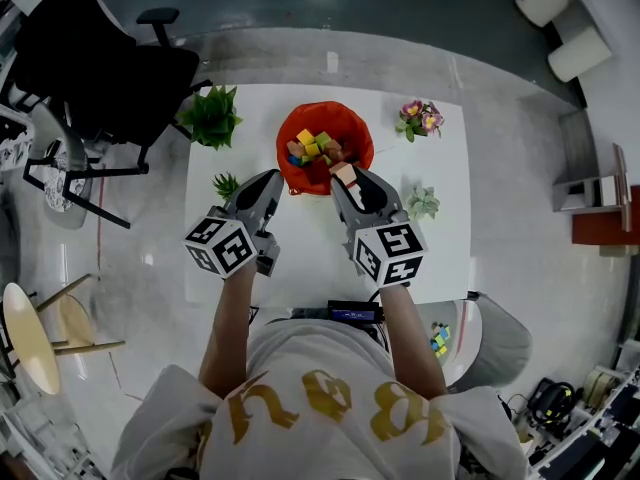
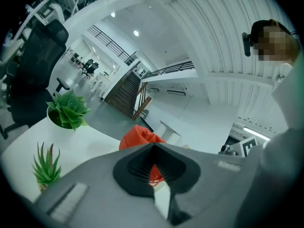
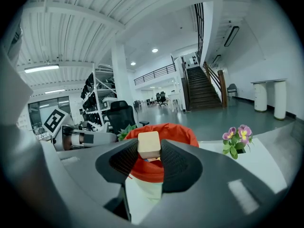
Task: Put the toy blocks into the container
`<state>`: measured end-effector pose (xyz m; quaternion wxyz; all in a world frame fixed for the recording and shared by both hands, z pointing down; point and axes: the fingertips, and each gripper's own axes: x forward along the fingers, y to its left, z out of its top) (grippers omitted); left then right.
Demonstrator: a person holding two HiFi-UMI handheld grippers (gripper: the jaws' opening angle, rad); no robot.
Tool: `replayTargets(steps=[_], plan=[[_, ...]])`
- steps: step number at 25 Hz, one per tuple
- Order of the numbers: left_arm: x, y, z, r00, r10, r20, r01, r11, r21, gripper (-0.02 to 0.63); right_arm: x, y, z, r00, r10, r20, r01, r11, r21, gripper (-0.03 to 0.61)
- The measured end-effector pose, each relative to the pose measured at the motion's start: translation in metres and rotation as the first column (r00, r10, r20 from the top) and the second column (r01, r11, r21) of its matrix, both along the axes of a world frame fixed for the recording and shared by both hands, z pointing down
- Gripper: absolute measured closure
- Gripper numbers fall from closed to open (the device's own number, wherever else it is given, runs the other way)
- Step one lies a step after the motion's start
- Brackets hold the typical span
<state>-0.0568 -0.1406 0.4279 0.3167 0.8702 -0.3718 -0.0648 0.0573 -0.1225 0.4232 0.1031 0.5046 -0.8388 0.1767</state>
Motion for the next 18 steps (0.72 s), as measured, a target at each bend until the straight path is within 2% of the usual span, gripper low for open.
replayTargets(steps=[18], plan=[[-0.001,-0.024,-0.001,1.0,-0.022,-0.019,0.022,1.0,-0.002,0.614,-0.004,-0.03,-0.001,1.0,-0.009,-0.009,0.009,1.0,0.007,0.403]])
